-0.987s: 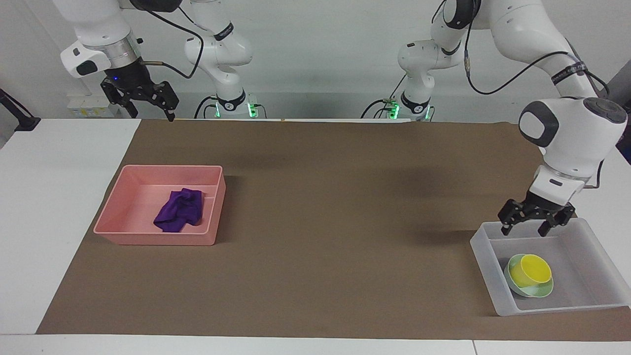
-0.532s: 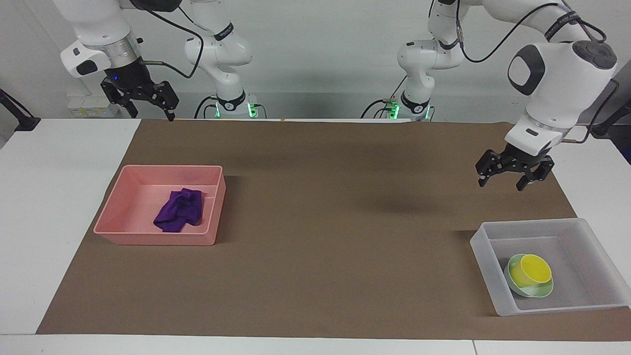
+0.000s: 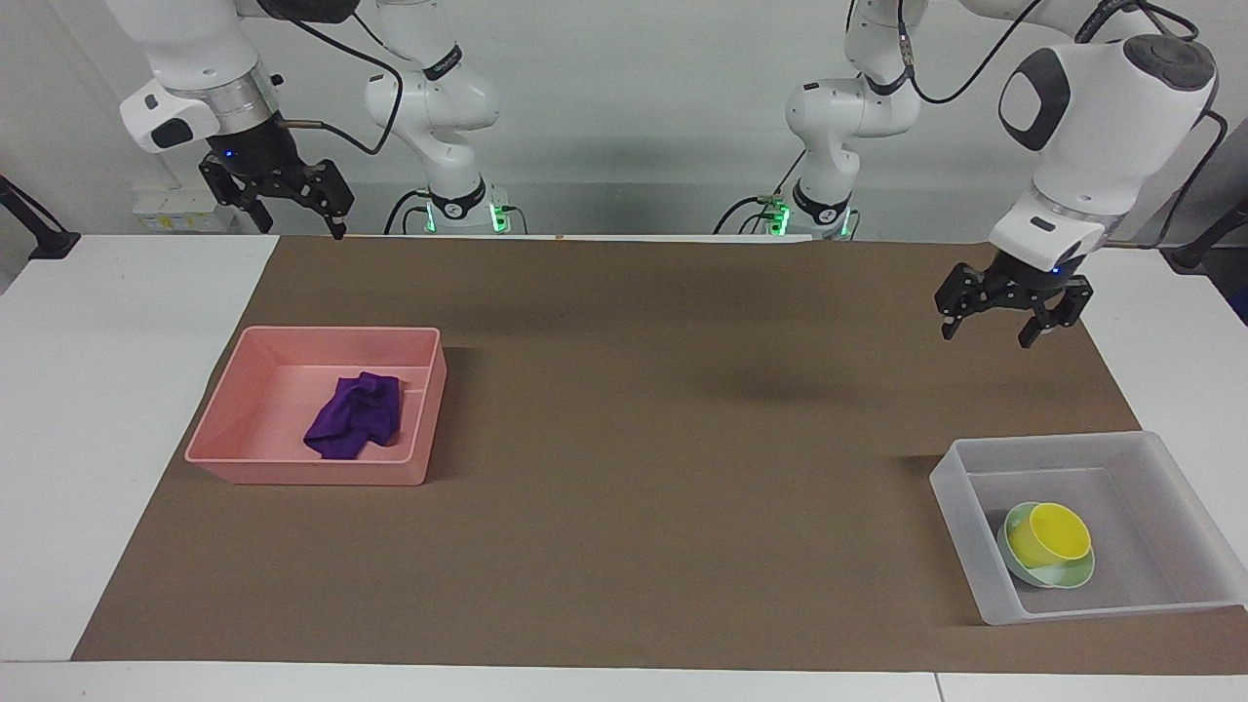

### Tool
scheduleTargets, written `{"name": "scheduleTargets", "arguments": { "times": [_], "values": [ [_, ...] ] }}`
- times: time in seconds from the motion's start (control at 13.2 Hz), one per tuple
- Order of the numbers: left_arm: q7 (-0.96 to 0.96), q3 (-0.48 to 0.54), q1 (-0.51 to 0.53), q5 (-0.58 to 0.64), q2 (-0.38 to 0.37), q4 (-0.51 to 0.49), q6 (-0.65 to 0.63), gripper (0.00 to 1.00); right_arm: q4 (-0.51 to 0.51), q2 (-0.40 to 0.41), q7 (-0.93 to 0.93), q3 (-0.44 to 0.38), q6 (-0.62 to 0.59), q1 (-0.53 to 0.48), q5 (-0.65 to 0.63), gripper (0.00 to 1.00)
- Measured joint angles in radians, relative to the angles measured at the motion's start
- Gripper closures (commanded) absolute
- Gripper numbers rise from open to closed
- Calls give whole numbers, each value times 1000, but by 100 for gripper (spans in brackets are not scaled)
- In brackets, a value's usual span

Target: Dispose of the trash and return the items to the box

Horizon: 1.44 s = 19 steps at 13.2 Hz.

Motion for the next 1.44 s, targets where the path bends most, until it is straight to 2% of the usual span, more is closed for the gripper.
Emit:
{"name": "scheduleTargets", "arguments": {
  "times": [0.76,1.44],
  "values": [
    [0,17,-1,0,0,20,-56,0,-5,-3,0,0,0,0,0,0],
    [-1,67,-50,0,-9,14,-100,0,-6,-4,0,0,0,0,0,0]
  ]
}}
